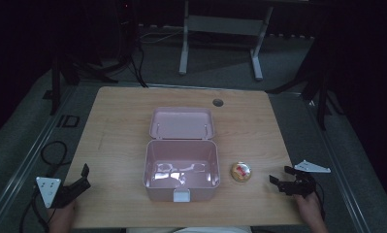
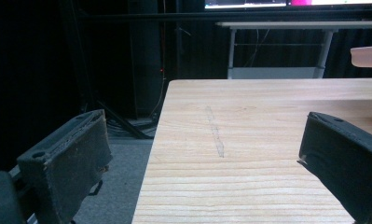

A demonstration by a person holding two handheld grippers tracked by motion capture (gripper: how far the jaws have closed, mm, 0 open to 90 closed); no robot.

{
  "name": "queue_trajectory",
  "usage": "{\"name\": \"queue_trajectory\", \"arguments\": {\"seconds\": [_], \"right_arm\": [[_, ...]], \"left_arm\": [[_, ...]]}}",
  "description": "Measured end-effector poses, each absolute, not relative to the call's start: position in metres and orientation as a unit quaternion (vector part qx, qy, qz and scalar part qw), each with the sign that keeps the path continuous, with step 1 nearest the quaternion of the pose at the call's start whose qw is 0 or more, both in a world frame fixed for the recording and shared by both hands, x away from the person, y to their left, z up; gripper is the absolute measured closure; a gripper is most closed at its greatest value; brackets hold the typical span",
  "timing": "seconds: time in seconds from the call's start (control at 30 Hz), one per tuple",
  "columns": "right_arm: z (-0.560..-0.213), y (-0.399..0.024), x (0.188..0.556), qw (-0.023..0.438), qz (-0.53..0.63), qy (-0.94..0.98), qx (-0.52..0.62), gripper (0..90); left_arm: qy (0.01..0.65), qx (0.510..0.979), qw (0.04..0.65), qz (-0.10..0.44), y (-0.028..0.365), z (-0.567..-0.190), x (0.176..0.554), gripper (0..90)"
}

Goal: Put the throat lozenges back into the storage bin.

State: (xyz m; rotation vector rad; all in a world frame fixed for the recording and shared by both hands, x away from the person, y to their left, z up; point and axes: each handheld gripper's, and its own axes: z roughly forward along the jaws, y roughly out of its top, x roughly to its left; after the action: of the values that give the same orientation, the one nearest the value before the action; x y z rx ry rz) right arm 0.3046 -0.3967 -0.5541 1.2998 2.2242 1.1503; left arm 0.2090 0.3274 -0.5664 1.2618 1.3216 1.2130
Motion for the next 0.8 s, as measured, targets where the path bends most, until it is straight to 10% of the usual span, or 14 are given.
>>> {"name": "queue_trajectory", "arguments": {"seconds": [0.8], "right_arm": [[-0.546, -0.378, 0.303, 0.078, 0.337, 0.878, 0.331, 12.4]], "left_arm": [[0.529, 0.519, 0.461, 0.488, 0.327, -0.566, 0.209, 2.4]]}}
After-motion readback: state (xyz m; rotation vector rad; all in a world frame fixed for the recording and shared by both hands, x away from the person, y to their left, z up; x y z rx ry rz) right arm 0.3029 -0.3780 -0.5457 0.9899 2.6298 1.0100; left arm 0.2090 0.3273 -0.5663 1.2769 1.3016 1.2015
